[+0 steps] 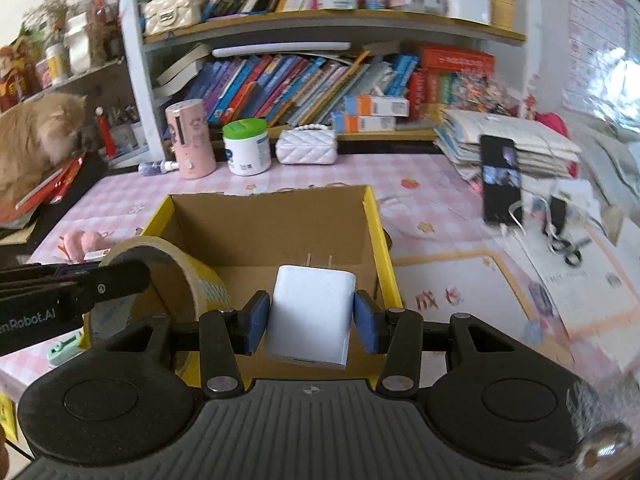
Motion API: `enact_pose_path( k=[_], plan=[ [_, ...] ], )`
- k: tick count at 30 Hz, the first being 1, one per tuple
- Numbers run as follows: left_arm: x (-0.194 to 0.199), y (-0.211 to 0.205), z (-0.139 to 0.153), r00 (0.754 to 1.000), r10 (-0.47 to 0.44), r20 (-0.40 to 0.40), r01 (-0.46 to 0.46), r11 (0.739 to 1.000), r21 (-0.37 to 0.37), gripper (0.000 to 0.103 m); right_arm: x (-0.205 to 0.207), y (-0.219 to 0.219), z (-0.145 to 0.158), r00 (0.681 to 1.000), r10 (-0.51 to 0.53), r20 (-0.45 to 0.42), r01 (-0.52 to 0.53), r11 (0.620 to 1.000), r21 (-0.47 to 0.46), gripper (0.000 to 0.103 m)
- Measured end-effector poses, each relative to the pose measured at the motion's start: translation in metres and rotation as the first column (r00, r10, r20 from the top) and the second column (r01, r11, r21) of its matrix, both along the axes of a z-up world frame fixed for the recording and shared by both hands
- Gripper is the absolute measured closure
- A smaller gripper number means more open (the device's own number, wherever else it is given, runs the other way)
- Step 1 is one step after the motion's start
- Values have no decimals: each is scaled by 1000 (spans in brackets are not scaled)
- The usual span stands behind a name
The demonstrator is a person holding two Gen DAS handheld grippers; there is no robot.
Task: Organize objects
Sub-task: 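Lift and carry the charger with right tool while left tool carries tape toward box, then lower and open right tool releasing charger in box while left tool drops tape inside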
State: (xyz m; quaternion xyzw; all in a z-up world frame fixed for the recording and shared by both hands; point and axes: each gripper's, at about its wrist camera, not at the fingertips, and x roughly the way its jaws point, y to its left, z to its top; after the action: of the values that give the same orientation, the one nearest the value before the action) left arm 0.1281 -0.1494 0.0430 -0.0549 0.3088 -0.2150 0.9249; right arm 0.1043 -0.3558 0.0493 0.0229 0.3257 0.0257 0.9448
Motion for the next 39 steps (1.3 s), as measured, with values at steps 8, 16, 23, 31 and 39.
enact_pose_path(
  k=[8,16,23,31,39],
  plan=[
    [43,-15,-6,999,49,-18,-48,997,57,91,62,-4,-23,985,144,-94,-152,985,-82,59],
    [61,-23,-24,995,71,-70,-64,993,98,91,97,6,-50,946,246,-210,-277,952,-131,59],
    [60,-27,-38,991,70,-114,-55,991,125,91,105,19,-58,904,332,-270,-392,896,-210,59],
    [37,-26,-21,997,79,-20,-75,984,164,75,99,20,-54,918,323,-229,-372,902,-218,51],
    [-3,-3,5,991,109,83,-118,987,112,28,66,14,-18,970,228,-88,-240,959,-149,51]
  ],
)
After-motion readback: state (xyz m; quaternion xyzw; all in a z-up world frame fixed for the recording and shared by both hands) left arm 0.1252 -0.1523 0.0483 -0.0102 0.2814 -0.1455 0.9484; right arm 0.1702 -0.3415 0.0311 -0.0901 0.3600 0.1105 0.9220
